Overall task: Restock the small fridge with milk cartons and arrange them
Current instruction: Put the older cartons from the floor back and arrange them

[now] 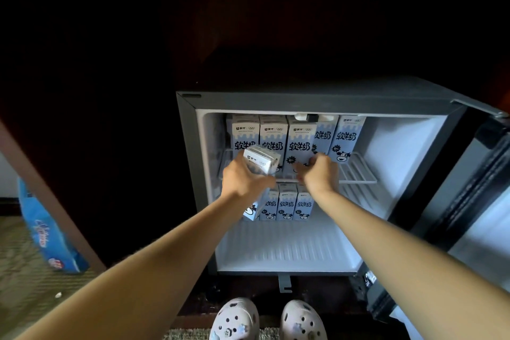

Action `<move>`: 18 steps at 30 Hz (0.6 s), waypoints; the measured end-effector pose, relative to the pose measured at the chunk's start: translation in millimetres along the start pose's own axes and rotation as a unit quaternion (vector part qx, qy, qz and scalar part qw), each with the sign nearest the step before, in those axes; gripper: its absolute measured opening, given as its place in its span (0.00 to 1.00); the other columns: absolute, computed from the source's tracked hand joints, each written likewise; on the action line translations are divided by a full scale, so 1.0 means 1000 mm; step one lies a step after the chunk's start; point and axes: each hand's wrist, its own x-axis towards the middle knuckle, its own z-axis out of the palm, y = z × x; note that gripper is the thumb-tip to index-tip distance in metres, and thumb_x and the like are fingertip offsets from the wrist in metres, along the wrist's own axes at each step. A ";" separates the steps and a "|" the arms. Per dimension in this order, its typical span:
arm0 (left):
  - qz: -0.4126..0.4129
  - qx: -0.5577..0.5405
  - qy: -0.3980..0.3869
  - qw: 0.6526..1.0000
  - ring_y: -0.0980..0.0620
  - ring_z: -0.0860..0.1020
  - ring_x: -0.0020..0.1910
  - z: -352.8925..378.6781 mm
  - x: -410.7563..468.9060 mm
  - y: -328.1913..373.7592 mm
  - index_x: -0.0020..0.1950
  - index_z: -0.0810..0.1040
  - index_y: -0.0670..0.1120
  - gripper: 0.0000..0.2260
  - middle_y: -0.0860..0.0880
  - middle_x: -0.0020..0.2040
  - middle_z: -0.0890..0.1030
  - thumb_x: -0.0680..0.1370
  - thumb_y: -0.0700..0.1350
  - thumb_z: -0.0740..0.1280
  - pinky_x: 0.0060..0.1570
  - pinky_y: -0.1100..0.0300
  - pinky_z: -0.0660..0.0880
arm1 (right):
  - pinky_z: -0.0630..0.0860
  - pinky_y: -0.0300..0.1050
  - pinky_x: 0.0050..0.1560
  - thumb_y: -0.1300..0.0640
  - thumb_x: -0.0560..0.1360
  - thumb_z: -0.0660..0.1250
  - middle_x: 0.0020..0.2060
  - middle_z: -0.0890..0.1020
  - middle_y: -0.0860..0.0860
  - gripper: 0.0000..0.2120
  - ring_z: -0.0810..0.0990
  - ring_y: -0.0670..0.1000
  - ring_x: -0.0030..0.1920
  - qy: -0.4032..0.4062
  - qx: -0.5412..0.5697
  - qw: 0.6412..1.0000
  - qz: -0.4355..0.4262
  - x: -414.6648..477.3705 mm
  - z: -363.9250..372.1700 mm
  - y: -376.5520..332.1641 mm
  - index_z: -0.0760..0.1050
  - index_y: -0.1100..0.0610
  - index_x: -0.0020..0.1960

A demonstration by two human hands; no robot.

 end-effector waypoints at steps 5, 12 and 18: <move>-0.045 -0.067 0.080 0.994 0.61 0.60 0.12 0.004 -0.005 0.008 0.24 0.64 0.47 0.19 0.54 0.18 0.65 0.68 0.41 0.72 0.12 0.73 0.54 | 0.72 0.35 0.38 0.64 0.71 0.70 0.48 0.72 0.49 0.18 0.74 0.51 0.48 -0.090 0.028 0.989 -0.118 -0.052 -0.040 -0.001 0.70 0.63 0.59; -0.007 -0.156 0.042 0.987 0.62 0.65 0.19 0.038 -0.020 0.040 0.59 0.71 0.35 0.27 0.53 0.27 0.67 0.68 0.48 0.75 0.30 0.67 0.68 | 0.71 0.37 0.45 0.53 0.66 0.75 0.47 0.78 0.46 0.19 0.76 0.46 0.47 -0.225 0.071 0.966 -0.102 -0.076 -0.061 0.010 0.72 0.54 0.54; 0.088 -0.143 -0.105 0.980 0.53 0.78 0.44 0.047 -0.030 0.062 0.58 0.68 0.46 0.22 0.50 0.44 0.78 0.70 0.47 0.74 0.44 0.64 0.76 | 0.74 0.44 0.41 0.61 0.66 0.72 0.49 0.83 0.52 0.19 0.78 0.51 0.43 -0.156 0.137 0.977 -0.051 -0.043 -0.075 0.020 0.76 0.53 0.56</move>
